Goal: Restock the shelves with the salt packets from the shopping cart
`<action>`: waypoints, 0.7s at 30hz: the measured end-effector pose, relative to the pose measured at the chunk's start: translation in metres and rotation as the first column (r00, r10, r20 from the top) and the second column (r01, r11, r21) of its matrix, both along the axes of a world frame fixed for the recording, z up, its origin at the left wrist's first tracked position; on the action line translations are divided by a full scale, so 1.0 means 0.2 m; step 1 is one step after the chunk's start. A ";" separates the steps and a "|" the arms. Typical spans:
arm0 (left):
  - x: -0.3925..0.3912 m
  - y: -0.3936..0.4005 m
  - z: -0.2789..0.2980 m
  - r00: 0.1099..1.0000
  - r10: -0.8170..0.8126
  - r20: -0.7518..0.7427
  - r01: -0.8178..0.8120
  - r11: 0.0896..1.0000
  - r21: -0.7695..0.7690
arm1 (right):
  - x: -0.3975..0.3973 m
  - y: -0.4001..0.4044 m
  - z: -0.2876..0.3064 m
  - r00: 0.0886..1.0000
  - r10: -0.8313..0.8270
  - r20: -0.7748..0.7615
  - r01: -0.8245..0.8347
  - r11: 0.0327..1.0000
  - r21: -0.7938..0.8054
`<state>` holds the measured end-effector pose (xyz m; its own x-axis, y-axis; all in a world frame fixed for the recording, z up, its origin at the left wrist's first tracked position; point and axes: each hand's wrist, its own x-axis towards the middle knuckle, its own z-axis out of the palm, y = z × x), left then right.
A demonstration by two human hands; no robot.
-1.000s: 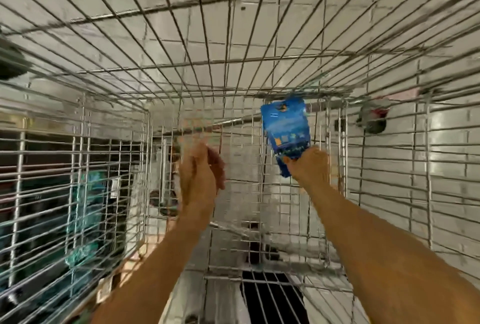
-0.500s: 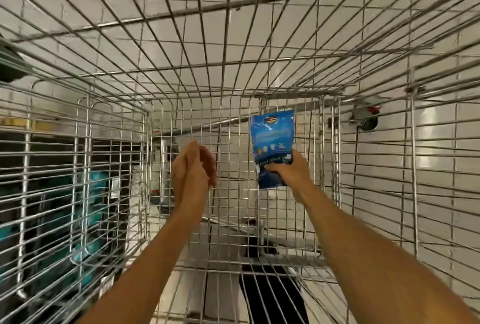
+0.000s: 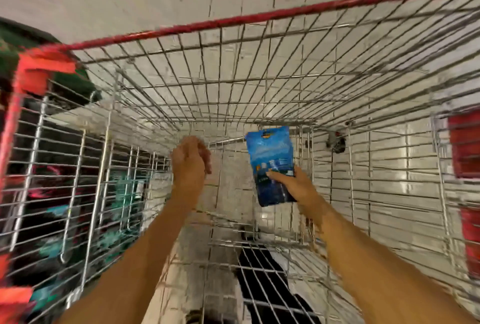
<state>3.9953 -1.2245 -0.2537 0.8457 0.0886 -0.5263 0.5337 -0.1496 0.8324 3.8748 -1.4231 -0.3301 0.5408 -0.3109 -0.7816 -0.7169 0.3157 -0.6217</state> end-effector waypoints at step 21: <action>-0.55 1.24 1.74 0.828 0.295 0.477 -0.180 0.945 -0.272 | -0.04 0.96 1.81 0.745 0.137 0.653 -0.110 0.990 -0.082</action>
<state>3.8858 -0.9764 0.0938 0.9638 0.2597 -0.0600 0.0261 0.1322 0.9909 3.8662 -1.2312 0.0313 0.9516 -0.2251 -0.2093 -0.1593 0.2210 -0.9622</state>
